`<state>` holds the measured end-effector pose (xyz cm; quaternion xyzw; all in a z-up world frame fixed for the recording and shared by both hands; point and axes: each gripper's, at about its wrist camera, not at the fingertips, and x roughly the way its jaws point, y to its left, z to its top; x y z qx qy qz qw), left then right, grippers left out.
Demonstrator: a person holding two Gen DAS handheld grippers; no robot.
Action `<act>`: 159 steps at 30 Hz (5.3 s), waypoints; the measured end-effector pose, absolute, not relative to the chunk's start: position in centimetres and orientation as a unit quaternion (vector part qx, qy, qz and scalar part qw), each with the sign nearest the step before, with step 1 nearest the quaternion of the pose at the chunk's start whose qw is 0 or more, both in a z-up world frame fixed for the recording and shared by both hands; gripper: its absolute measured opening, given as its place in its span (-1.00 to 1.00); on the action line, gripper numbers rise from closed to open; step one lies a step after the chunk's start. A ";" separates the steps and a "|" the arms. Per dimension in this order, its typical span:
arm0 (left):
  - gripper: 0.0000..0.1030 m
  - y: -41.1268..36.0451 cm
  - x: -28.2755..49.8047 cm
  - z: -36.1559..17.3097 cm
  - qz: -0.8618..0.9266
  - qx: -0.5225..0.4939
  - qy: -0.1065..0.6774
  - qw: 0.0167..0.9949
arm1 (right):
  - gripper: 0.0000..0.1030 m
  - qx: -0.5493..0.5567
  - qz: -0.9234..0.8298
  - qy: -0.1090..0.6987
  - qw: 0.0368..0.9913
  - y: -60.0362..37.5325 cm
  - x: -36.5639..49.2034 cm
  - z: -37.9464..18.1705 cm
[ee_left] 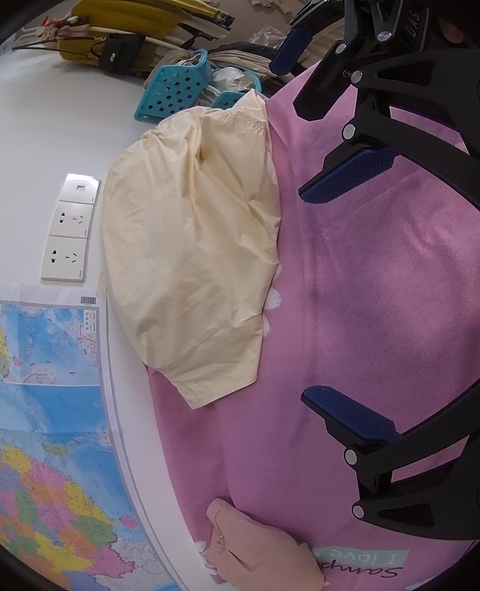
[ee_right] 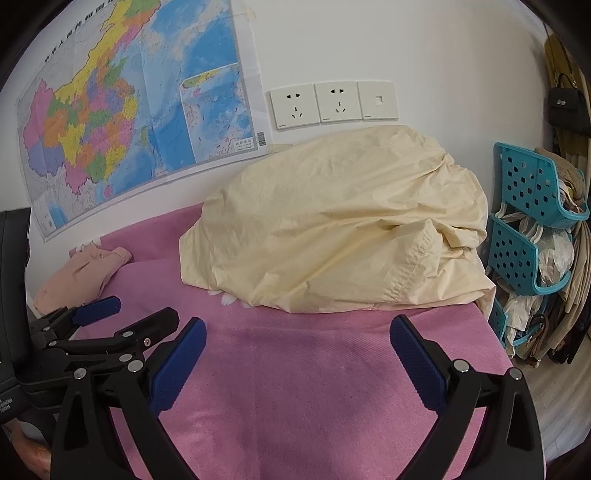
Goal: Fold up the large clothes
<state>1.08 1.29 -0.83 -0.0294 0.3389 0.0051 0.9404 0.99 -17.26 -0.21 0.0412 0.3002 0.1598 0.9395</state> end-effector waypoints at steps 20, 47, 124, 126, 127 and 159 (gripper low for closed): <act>0.89 10.6 4.1 -3.8 0.096 -0.062 0.383 0.917 | 0.59 -0.210 0.182 0.374 0.885 -5.9 12.7 -7.2; 0.89 12.5 6.0 -5.2 0.106 -0.072 0.402 0.907 | 0.35 -0.306 0.185 0.273 0.893 -7.0 9.7 -5.1; -0.97 -7.2 17.3 14.8 -0.237 0.069 0.126 0.961 | -0.96 -0.030 0.096 0.038 0.994 -28.8 8.7 30.8; -0.97 -8.2 15.8 18.4 -0.243 0.059 0.099 0.963 | -0.96 -0.027 0.090 0.013 0.995 -30.1 6.6 33.3; -0.97 -8.5 14.9 20.2 -0.246 0.053 0.085 0.964 | -0.96 -0.030 0.086 0.000 0.996 -30.6 5.5 34.5; -0.97 10.5 -27.7 23.8 -0.013 0.051 0.057 0.997 | -0.95 0.044 0.467 0.044 0.882 -25.2 -8.1 28.4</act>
